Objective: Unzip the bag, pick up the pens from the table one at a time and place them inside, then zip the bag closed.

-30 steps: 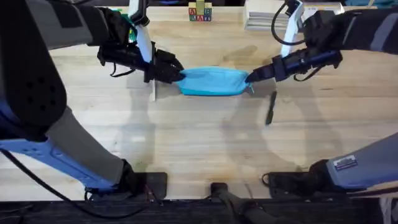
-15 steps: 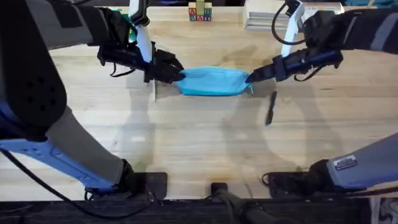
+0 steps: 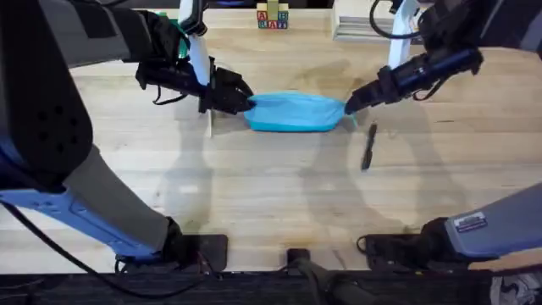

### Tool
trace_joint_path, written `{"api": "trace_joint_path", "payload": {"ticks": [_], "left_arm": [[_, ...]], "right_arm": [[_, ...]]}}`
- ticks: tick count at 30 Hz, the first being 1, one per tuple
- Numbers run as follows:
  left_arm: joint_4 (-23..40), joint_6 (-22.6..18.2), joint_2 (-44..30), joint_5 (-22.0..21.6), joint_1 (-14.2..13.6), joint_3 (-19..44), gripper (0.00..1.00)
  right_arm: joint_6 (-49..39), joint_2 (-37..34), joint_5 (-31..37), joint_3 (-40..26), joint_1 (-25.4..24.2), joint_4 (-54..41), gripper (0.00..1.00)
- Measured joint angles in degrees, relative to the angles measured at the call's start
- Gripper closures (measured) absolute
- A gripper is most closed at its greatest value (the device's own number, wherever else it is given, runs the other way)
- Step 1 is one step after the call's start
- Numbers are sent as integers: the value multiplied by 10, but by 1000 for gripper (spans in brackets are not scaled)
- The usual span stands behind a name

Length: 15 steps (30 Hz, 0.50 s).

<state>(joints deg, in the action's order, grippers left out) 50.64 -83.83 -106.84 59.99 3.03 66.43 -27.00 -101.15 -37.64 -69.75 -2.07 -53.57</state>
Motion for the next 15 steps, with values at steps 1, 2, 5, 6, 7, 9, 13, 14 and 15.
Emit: {"api": "trace_joint_path", "payload": {"ticks": [1, 2, 5, 6, 7, 9, 13, 14, 15], "left_arm": [[1, 0, 0, 0, 0, 0, 958], [1, 0, 0, 0, 0, 0, 958], [1, 0, 0, 0, 0, 0, 958], [1, 0, 0, 0, 0, 0, 958], [1, 0, 0, 0, 0, 0, 958], [1, 0, 0, 1, 0, 0, 958], [1, 0, 0, 1, 0, 0, 958], [1, 0, 0, 1, 0, 0, 958], [1, 0, 0, 1, 0, 0, 958]], "right_arm": [[0, 6, 8, -5, 0, -8, 969], [0, 12, 15, -9, 0, -14, 969], [0, 24, 29, -23, 0, -24, 969], [0, 25, 31, -25, 0, -25, 969], [0, 25, 34, -25, 0, -24, 969], [0, 25, 36, -25, 2, -28, 969], [0, 25, 43, -26, 9, -29, 969], [0, 25, 45, -26, 11, -29, 969], [0, 25, 47, -26, 13, -29, 969]]}}
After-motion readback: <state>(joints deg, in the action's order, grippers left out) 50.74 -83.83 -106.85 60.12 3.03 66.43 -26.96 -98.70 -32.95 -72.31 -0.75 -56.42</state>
